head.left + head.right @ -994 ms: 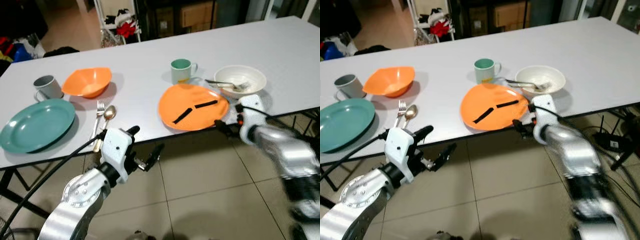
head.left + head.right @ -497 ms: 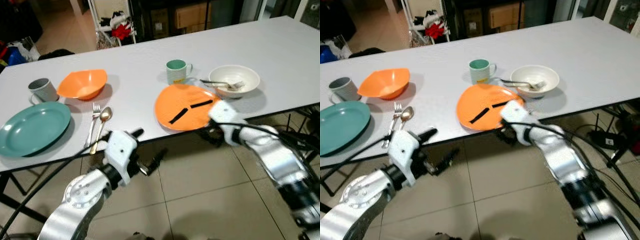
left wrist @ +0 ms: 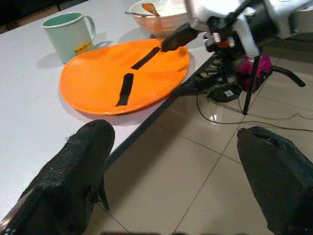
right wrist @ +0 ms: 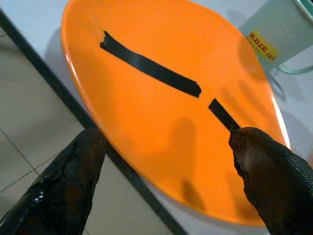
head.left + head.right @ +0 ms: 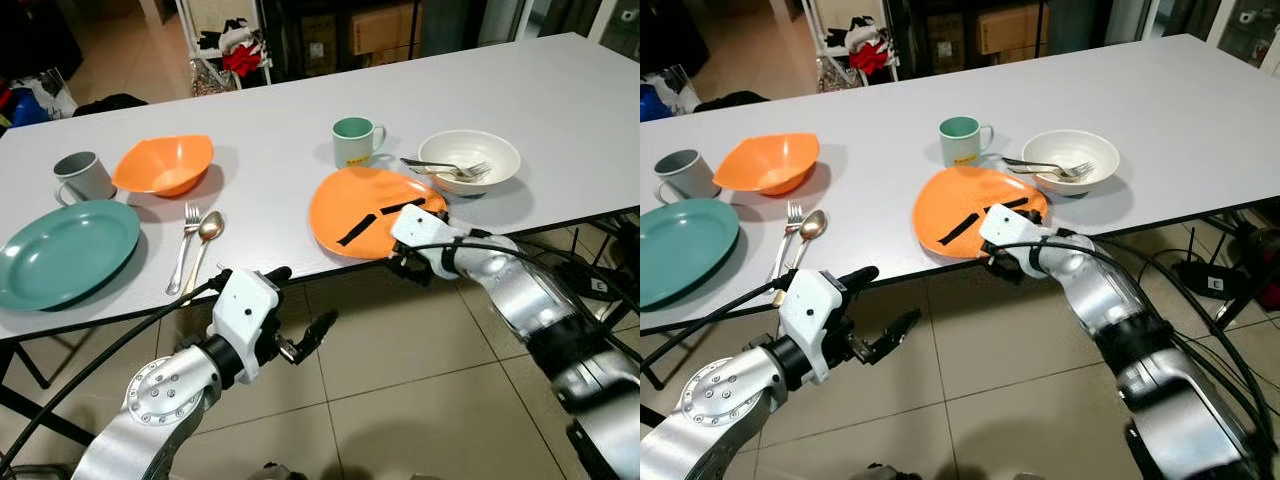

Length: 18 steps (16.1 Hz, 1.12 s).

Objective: Setting the table

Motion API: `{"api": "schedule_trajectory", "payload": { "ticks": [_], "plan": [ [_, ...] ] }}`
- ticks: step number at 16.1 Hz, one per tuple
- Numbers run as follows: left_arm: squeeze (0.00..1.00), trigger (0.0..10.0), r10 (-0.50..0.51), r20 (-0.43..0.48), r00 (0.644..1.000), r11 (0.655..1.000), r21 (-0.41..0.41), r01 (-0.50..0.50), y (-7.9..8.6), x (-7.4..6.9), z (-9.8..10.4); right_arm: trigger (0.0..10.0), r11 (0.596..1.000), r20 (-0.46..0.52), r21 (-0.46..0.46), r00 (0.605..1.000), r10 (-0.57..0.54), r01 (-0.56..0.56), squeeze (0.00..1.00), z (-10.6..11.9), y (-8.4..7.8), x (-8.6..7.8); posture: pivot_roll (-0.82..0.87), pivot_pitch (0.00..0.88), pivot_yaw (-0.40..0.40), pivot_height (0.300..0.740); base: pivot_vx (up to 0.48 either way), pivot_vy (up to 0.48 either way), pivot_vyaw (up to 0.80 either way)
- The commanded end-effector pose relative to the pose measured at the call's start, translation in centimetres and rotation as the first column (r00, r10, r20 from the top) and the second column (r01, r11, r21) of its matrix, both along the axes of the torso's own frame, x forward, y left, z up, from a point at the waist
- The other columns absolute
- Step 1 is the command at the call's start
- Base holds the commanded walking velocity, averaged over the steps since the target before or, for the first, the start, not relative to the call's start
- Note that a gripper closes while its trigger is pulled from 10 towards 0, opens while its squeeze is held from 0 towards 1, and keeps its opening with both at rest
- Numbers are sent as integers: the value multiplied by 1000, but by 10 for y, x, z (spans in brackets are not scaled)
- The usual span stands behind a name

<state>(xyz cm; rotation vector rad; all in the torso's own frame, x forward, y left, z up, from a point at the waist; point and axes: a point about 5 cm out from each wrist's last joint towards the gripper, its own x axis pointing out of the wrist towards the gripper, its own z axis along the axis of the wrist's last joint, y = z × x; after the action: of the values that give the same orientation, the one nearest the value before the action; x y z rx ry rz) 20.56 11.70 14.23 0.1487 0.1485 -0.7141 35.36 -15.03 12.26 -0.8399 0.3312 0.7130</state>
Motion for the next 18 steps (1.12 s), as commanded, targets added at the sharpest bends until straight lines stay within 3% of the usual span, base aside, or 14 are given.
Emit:
{"api": "schedule_trajectory", "payload": {
  "ticks": [1, 5, 7, 11, 13, 15, 16, 18],
  "plan": [
    [275, 10000, 15, -1, 1000, 1000, 15, -15, 5, -2, 2, 10000, 1000, 32, 6, 999, 8, -8, 0, 6, 4, 6, -55, 48, 116, 740, 0, 0, 0],
    [275, 10000, 18, -11, 1000, 1000, 17, -18, 7, -5, 2, 10000, 999, 64, 3, 997, -39, 39, 0, 5, 5, 18, -47, 61, 117, 740, 0, 0, 0],
    [275, 10000, 22, -16, 1000, 1000, 15, -22, 8, -6, 2, 10000, 997, 80, 44, 995, -62, 59, 0, 11, 8, 24, -41, 66, 120, 740, 0, 0, 0],
    [267, 10000, 23, -7, 1000, 1000, -21, -23, 5, -11, 5, 10000, 984, 8, 171, 999, 40, -40, 0, 12, 14, 13, -42, 51, 116, 740, 0, 0, 0],
    [275, 10000, 84, -11, 996, 994, -70, -84, 6, -12, 5, 10000, 971, 0, 230, 998, 60, -58, 0, 18, 2, -1, -56, 23, 113, 740, 0, 0, 0],
    [275, 10000, 301, 13, 953, 950, -88, -299, 18, -4, 4, 10000, 930, 17, 367, 1000, 23, -28, 0, 34, -10, -30, -75, 6, 109, 740, 0, 0, 0],
    [278, 10000, 367, 28, 930, 928, -80, -364, 22, -1, 3, 10000, 913, 32, 409, 999, -22, 7, 0, 38, -15, -42, -83, 2, 108, 740, 0, 0, 0],
    [278, 10000, 474, 52, 879, 880, -54, -472, 27, 5, 1, 10000, 868, 77, 457, 963, -256, 194, 0, 34, -29, -62, -105, 0, 112, 740, 0, 0, 0]
  ]
}}
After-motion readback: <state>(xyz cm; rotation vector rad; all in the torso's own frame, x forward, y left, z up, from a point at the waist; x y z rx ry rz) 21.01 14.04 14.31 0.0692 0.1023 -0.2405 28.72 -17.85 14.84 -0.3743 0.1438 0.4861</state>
